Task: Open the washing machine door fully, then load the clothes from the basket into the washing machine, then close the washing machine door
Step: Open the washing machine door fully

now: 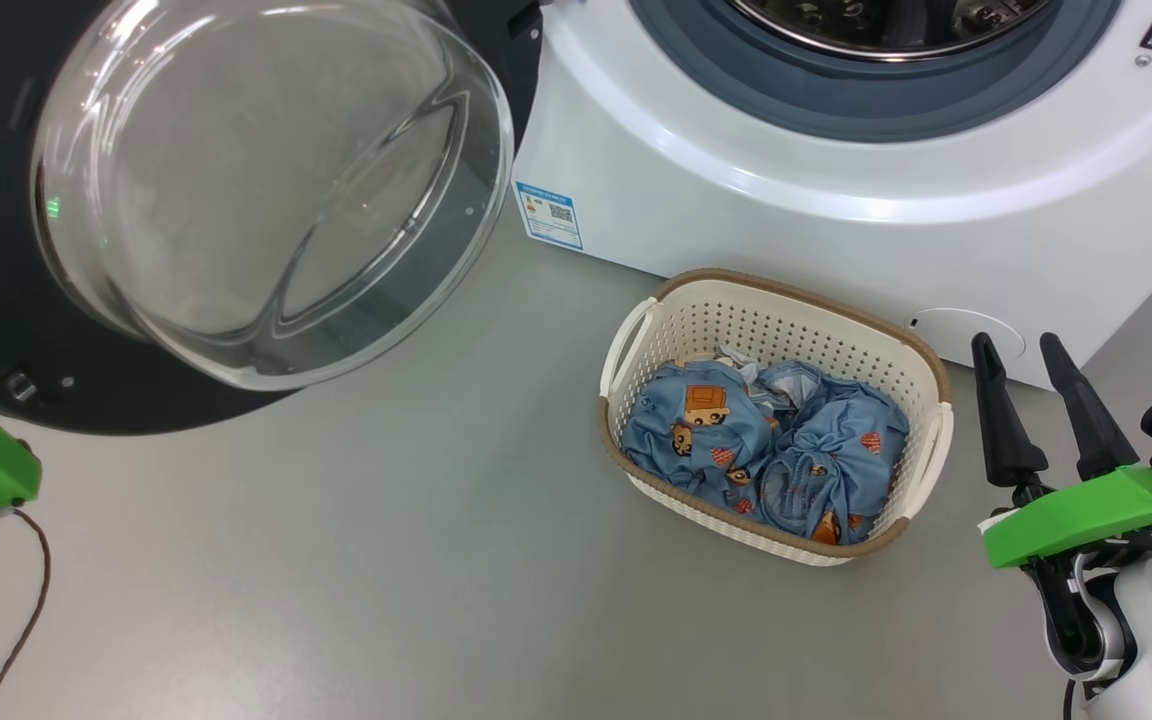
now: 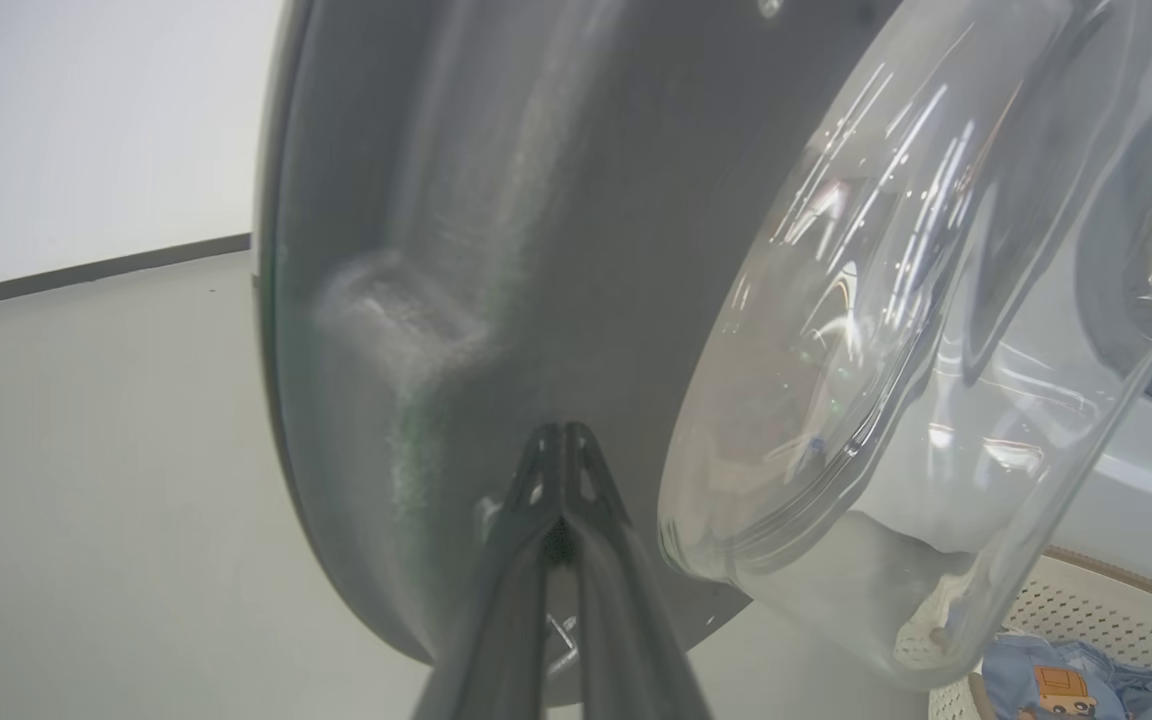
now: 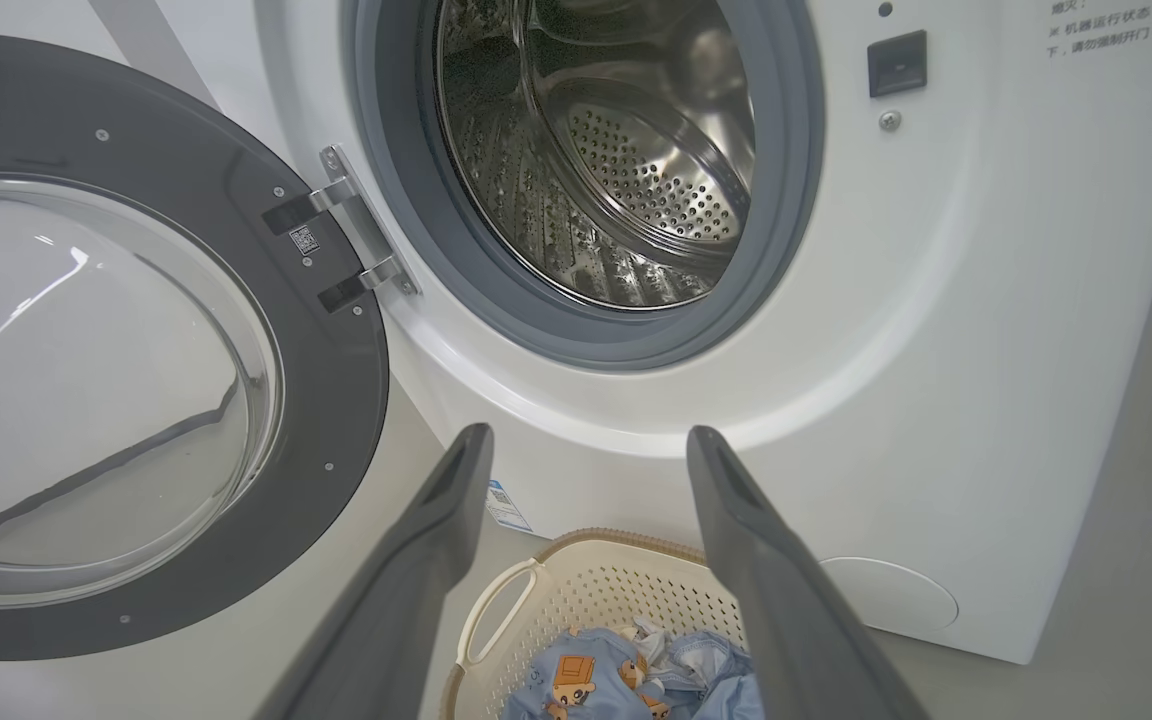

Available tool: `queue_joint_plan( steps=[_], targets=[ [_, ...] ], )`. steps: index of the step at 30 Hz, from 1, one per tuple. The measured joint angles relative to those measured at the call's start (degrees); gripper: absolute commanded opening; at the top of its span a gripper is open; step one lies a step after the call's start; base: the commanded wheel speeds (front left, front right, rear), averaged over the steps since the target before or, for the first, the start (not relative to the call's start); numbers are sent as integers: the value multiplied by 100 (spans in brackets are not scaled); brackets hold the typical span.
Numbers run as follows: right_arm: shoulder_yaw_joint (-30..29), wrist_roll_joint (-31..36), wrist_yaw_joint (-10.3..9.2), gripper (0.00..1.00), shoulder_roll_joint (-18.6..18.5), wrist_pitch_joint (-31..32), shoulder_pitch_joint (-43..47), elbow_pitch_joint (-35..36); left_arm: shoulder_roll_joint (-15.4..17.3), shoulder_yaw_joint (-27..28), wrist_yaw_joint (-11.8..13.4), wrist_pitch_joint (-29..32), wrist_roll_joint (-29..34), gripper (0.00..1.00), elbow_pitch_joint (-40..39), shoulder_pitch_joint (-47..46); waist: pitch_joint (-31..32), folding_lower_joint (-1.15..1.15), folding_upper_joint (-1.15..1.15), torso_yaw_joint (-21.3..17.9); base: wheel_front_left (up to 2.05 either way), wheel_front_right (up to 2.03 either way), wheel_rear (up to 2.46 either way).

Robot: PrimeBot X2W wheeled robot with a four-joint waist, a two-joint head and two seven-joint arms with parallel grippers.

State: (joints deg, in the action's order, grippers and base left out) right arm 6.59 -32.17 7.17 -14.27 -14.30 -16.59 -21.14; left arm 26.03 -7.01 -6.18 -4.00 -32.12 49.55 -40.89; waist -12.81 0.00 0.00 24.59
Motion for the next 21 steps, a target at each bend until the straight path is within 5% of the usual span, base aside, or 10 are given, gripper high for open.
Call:
queue_joint_plan(
  steps=[21],
  targets=[
    [-93, -2, 0, 100, 78, 0, -2, -22, 62, -426, -130, -470, -1, 0, 776, -329, 207, 0, 0, -158, 0, 0, 0]
  ],
)
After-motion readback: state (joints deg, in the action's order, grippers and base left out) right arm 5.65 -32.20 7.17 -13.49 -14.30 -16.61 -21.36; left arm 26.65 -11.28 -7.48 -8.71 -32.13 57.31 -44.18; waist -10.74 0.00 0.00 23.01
